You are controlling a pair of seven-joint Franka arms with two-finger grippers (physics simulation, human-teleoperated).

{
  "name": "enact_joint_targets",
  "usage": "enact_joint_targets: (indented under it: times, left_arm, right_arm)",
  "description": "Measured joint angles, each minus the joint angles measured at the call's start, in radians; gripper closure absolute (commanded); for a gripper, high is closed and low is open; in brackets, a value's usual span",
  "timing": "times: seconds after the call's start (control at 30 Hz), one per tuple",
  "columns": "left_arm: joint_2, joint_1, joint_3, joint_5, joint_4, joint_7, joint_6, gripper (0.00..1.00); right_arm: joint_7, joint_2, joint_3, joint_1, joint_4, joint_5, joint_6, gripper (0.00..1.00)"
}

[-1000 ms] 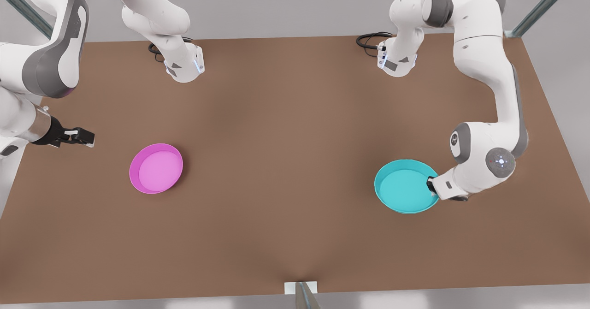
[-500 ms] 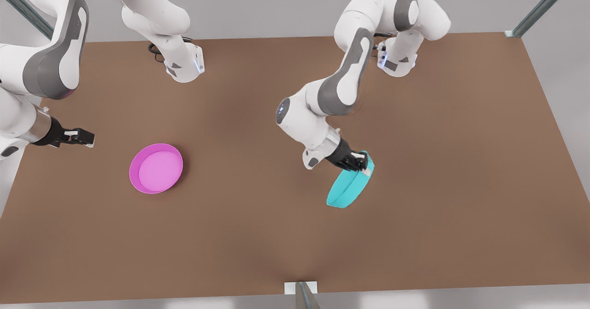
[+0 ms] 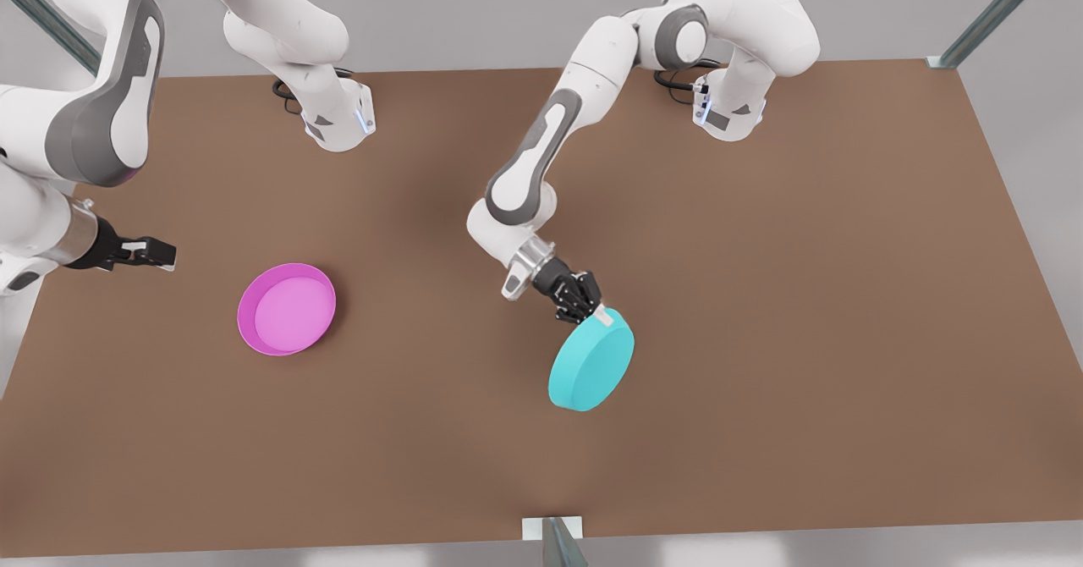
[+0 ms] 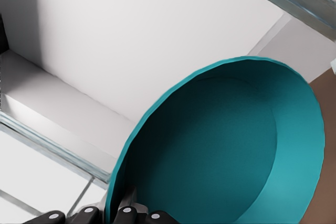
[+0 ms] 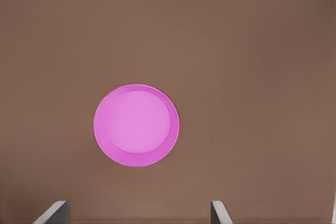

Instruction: Flip the blue plate over with the left arm, and stack the pink plate on top of the blue plate with the right arm

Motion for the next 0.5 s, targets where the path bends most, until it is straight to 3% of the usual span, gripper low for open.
enact_joint_targets:
  times: [0.5]
  left_arm:
    - [0.096, -0.001, -0.059, 0.217, -0.066, -0.619, 0.068, 0.79]
  right_arm:
    - [0.0, 0.016, 0.001, 0.0, 0.003, -0.002, -0.015, 0.0]
